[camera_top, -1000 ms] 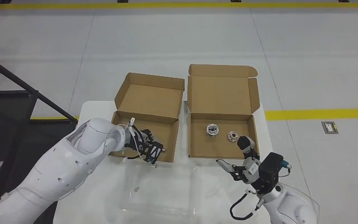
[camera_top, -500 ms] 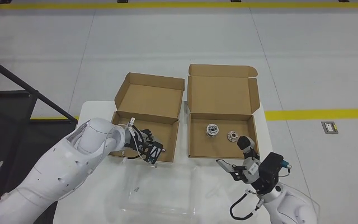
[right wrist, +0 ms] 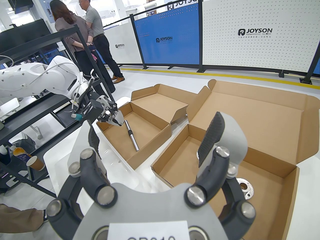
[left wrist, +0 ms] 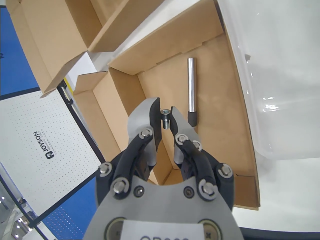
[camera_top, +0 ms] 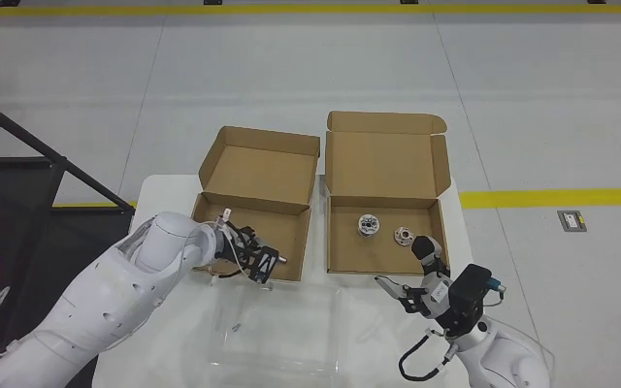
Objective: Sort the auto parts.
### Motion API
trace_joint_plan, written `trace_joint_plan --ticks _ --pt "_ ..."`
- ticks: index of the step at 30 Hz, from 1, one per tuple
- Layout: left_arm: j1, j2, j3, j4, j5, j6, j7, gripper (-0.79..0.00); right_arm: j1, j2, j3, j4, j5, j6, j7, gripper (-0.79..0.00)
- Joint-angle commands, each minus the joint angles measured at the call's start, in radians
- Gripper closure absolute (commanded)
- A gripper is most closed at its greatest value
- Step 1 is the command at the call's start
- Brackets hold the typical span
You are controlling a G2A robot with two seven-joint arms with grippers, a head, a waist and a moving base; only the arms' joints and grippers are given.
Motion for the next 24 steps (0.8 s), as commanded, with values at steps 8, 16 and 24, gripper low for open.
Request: trace_joint_plan --ticks 8,16,24 --pt "-0.050 -0.081 0.090 0.118 0.061 -0.019 -0.096 0.000 0.000 0.000 0.000 0.000 0.000 0.000 0.000 -0.785" --pt "-0.103 -0.182 0.148 0.292 0.045 0.049 -0.083 -0.342 0.000 0.000 0.000 0.000 0.000 0.000 0.000 -0.785" --pt "-0.140 -0.263 0.186 0.430 0.055 0.081 -0.034 -0.449 0.000 0.000 0.000 0.000 0.000 0.000 0.000 -0.785"
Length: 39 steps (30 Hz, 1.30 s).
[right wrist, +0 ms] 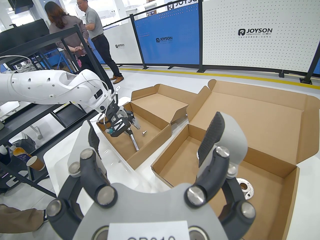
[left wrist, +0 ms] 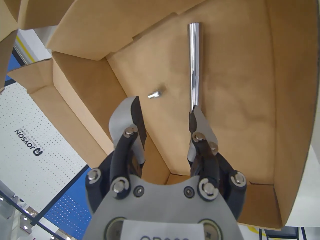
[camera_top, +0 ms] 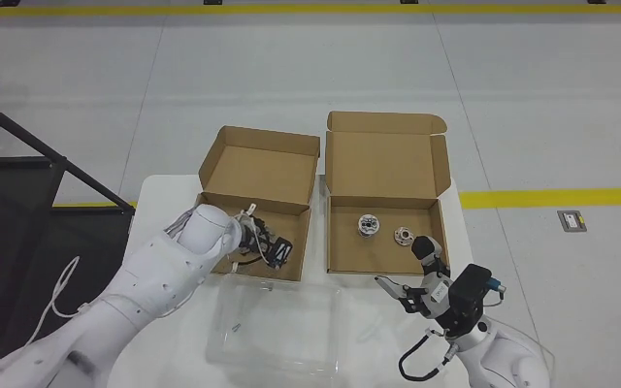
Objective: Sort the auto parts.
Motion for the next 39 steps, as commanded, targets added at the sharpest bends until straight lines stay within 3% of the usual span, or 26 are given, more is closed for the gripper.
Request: trace_joint_plan --ticks 1,6,11,14,19,21,25,26,27,30,39 --pt "-0.007 -0.014 0.005 0.025 0.006 0.006 0.012 -0.449 0.000 0.000 0.000 0.000 0.000 0.000 0.000 -0.785" --pt "-0.028 -0.031 -0.004 0.045 0.030 0.023 0.054 -0.437 0.000 0.000 0.000 0.000 0.000 0.000 0.000 -0.785" --pt "-0.037 0.000 -0.035 -0.030 0.080 0.012 0.144 -0.456 0.000 0.000 0.000 0.000 0.000 0.000 0.000 -0.785" --pt "-0.030 0.044 -0.054 -0.138 0.144 -0.020 0.235 -0.456 0.000 0.000 0.000 0.000 0.000 0.000 0.000 -0.785" --pt "-0.001 0.147 -0.065 -0.398 0.322 -0.105 0.410 -0.465 0.000 0.000 0.000 0.000 0.000 0.000 0.000 -0.785" --pt "0.018 0.190 -0.061 -0.510 0.397 -0.137 0.472 -0.557 0.000 0.000 0.000 0.000 0.000 0.000 0.000 -0.785" --pt "0.032 0.266 -0.006 -0.696 0.571 -0.171 0.627 -0.656 0.000 0.000 0.000 0.000 0.000 0.000 0.000 -0.785" --pt "0.032 0.283 0.016 -0.719 0.605 -0.157 0.641 -0.668 0.000 0.000 0.000 0.000 0.000 0.000 0.000 -0.785" --pt "0.032 0.300 0.038 -0.735 0.623 -0.147 0.652 -0.760 0.000 0.000 0.000 0.000 0.000 0.000 0.000 -0.785" --pt "0.004 0.340 0.110 -0.754 0.629 -0.172 0.627 -0.785 0.000 0.000 0.000 0.000 0.000 0.000 0.000 -0.785" --pt "0.004 0.340 0.110 -0.754 0.629 -0.172 0.627 -0.785 0.000 0.000 0.000 0.000 0.000 0.000 0.000 -0.785"
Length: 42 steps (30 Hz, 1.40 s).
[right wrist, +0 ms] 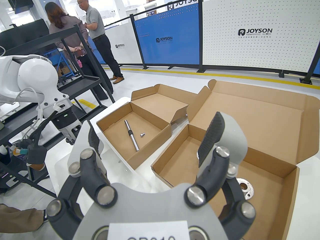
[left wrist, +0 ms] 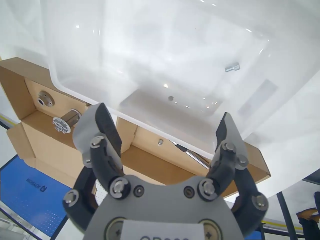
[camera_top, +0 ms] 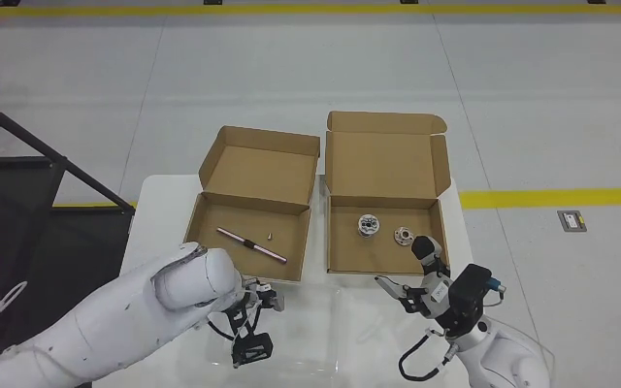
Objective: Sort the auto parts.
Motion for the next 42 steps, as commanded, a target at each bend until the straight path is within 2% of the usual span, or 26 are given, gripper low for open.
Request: trace_joint_plan --ticks 1,5,9,16,27,33,37,42 --pt "0.000 0.000 0.000 0.000 0.000 0.000 0.000 -0.785 0.000 0.000 0.000 0.000 0.000 0.000 0.000 -0.785" --pt "0.029 0.001 -0.019 0.009 -0.064 0.036 -0.026 -0.785 0.000 0.000 0.000 0.000 0.000 0.000 0.000 -0.785" --pt "0.061 -0.003 -0.035 0.004 -0.119 -0.077 -0.108 -0.785 0.000 0.000 0.000 0.000 0.000 0.000 0.000 -0.785" --pt "0.111 -0.008 -0.032 0.107 -0.358 -0.084 -0.189 -0.785 0.000 0.000 0.000 0.000 0.000 0.000 0.000 -0.785" --pt "0.116 -0.008 -0.027 0.115 -0.356 -0.084 -0.196 -0.785 0.000 0.000 0.000 0.000 0.000 0.000 0.000 -0.785" --pt "0.159 -0.015 -0.025 0.177 -0.472 -0.084 -0.332 -0.785 0.000 0.000 0.000 0.000 0.000 0.000 0.000 -0.785" --pt "0.153 -0.020 0.010 0.235 -0.584 -0.084 -0.432 -0.785 0.000 0.000 0.000 0.000 0.000 0.000 0.000 -0.785" --pt "0.126 -0.029 0.066 0.259 -0.784 -0.084 -0.632 -0.785 0.000 0.000 0.000 0.000 0.000 0.000 0.000 -0.785"
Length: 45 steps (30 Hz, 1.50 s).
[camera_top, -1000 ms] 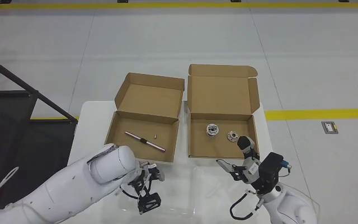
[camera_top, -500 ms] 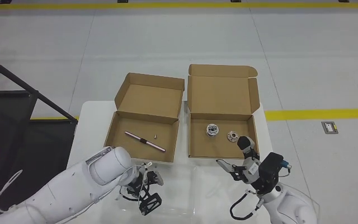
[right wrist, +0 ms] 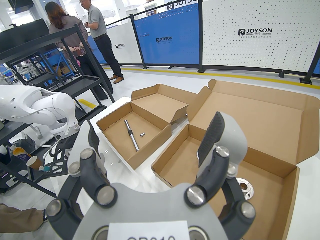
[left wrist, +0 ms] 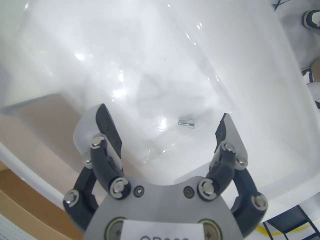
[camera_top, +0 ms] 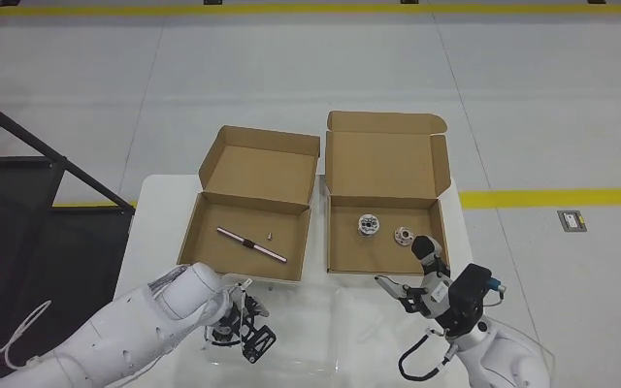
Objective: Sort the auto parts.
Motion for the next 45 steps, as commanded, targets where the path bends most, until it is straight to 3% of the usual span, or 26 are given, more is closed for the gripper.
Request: trace_joint_plan --ticks 1,11,17,26,39,42,44,45 --pt "-0.010 -0.001 0.019 0.000 -0.068 0.000 -0.059 -0.785 0.000 0.000 0.000 0.000 0.000 0.000 0.000 -0.785" --pt "0.007 -0.002 0.007 0.004 -0.081 0.024 -0.098 -0.785 0.000 0.000 0.000 0.000 0.000 0.000 0.000 -0.785" --pt "0.074 0.008 -0.070 -0.074 -0.210 0.000 -0.325 -0.785 0.000 0.000 0.000 0.000 0.000 0.000 0.000 -0.785" --pt "0.149 0.058 -0.170 -0.168 -0.478 0.001 -0.676 -0.785 0.000 0.000 0.000 0.000 0.000 0.000 0.000 -0.785" --pt "0.165 0.058 -0.187 -0.147 -0.493 0.019 -0.657 -0.785 0.000 0.000 0.000 0.000 0.000 0.000 0.000 -0.785" --pt "0.176 0.055 -0.197 -0.146 -0.499 0.015 -0.687 -0.650 0.000 0.000 0.000 0.000 0.000 0.000 0.000 -0.785" --pt "0.183 0.051 -0.204 -0.140 -0.507 0.019 -0.721 -0.406 0.000 0.000 0.000 0.000 0.000 0.000 0.000 -0.785" --pt "0.187 0.049 -0.206 -0.141 -0.514 0.022 -0.739 -0.354 0.000 0.000 0.000 0.000 0.000 0.000 0.000 -0.785"
